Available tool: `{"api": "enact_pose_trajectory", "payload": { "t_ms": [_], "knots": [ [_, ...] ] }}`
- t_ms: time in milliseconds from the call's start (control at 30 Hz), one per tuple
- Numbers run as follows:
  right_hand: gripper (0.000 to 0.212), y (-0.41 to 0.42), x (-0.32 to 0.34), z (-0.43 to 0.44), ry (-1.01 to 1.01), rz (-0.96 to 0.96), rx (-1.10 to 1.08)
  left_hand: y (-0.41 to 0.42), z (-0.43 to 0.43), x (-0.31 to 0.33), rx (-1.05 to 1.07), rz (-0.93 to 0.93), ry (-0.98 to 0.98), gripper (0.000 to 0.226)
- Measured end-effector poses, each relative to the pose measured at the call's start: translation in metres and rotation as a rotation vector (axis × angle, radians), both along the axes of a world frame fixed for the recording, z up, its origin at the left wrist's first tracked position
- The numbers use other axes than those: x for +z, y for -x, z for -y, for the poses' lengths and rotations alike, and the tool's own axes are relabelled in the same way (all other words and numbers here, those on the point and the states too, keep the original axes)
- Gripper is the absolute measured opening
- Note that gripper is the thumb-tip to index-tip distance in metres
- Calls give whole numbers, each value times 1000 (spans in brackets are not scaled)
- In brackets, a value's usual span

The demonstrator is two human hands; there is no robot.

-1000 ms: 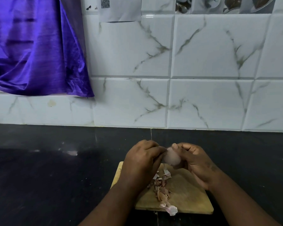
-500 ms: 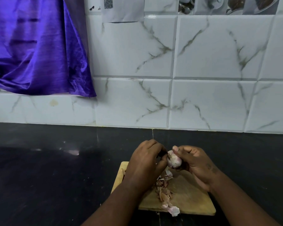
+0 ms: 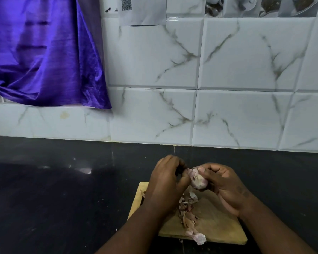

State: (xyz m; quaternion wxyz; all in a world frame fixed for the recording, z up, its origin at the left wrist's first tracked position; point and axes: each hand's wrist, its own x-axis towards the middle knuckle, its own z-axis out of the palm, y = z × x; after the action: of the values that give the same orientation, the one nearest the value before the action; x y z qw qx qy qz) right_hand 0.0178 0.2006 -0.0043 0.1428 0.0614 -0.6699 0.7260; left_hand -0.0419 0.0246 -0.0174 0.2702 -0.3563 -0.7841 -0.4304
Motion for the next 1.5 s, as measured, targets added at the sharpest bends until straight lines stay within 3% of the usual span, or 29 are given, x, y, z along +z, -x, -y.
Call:
{"api": "enact_pose_trajectory", "payload": {
  "t_ms": [233, 433, 567, 700, 833, 967, 1067, 1133, 1267, 1500],
  "knots": [
    [68, -4, 4, 2, 100, -12, 71, 2, 1, -1, 73, 82, -1, 13],
    [68, -4, 6, 1, 170, -52, 87, 2, 2, -1, 118, 192, 203, 31],
    [72, 1, 4, -5, 245, -72, 68, 2, 2, -4, 98, 220, 301, 12],
    [74, 3, 0, -7, 251, -50, 93, 1, 4, -5, 82, 150, 348, 19],
    [73, 3, -1, -8, 268, -34, 106, -2, 2, -2, 68, 133, 221, 15],
    [35, 3, -1, -6, 270, -31, 97, -2, 1, -1, -3, 168, -4, 36],
    [31, 3, -1, -5, 260, -23, 90, -3, 1, 0, -43, 163, -101, 33],
    [35, 2, 0, -5, 239, -29, 101, -3, 1, -2, -44, 145, -93, 28],
    [65, 4, -3, -5, 221, -43, 131, -3, 1, -3, -44, 117, -74, 23],
    [69, 4, -4, -6, 193, -40, 111, -4, 1, -1, -26, 111, -73, 17]
  ]
}}
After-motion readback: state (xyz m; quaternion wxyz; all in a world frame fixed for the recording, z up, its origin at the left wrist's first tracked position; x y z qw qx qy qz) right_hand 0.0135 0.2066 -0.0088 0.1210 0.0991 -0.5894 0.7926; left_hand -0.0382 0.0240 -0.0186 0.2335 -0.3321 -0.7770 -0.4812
